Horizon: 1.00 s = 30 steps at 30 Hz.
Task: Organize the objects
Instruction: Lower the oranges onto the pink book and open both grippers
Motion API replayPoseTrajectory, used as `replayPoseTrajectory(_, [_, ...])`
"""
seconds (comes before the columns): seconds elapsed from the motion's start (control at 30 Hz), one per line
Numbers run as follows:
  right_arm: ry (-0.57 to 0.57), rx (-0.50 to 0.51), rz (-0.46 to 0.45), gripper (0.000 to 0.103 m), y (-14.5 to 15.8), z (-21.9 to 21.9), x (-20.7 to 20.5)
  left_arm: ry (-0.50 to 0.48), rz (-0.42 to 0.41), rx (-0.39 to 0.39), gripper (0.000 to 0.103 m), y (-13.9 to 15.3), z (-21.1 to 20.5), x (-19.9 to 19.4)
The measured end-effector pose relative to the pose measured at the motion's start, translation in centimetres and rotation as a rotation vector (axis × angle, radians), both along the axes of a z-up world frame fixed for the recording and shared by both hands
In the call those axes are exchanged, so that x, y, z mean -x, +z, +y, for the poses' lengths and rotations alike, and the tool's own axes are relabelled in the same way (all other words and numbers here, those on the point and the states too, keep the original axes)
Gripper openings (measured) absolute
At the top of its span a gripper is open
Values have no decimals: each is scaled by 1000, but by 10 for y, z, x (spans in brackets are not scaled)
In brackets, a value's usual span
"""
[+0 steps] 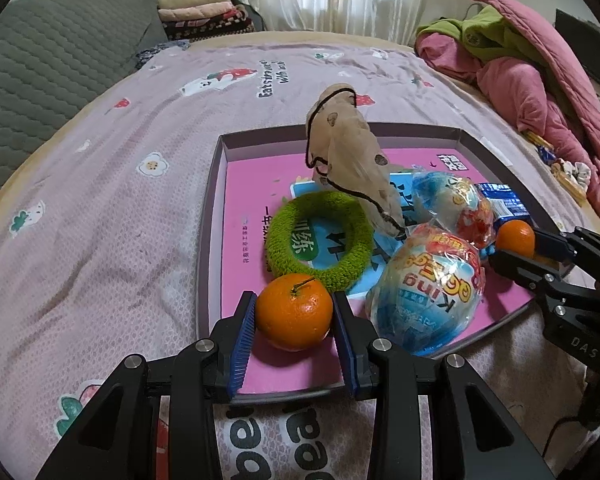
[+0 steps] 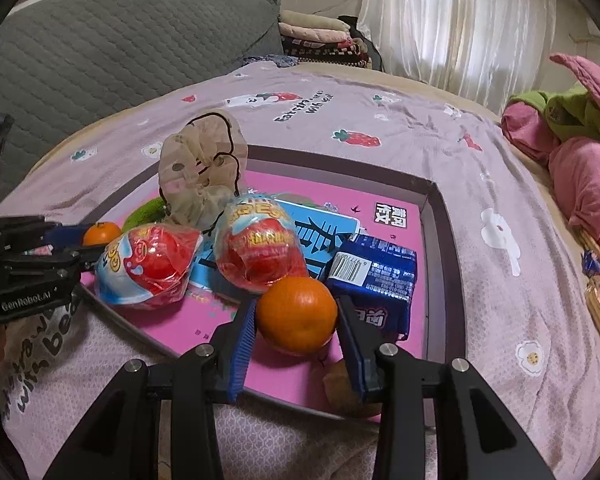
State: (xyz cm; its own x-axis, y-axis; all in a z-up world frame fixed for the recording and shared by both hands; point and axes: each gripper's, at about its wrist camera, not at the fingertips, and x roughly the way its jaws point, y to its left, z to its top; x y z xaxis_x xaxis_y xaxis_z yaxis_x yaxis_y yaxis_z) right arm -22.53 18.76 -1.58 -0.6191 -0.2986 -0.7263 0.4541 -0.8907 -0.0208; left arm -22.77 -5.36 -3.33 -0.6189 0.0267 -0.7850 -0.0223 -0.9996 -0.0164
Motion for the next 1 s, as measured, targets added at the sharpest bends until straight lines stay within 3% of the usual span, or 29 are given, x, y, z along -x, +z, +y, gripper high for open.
replayPoseTrajectory(0.5, [-22,5,-24,40,0,5,3,20,18,27,38,-5,2,5])
replayPoseTrajectory(1.0, [-14,-10,-36,41,-2,3,2,7,24,-8,38,-4,1,2])
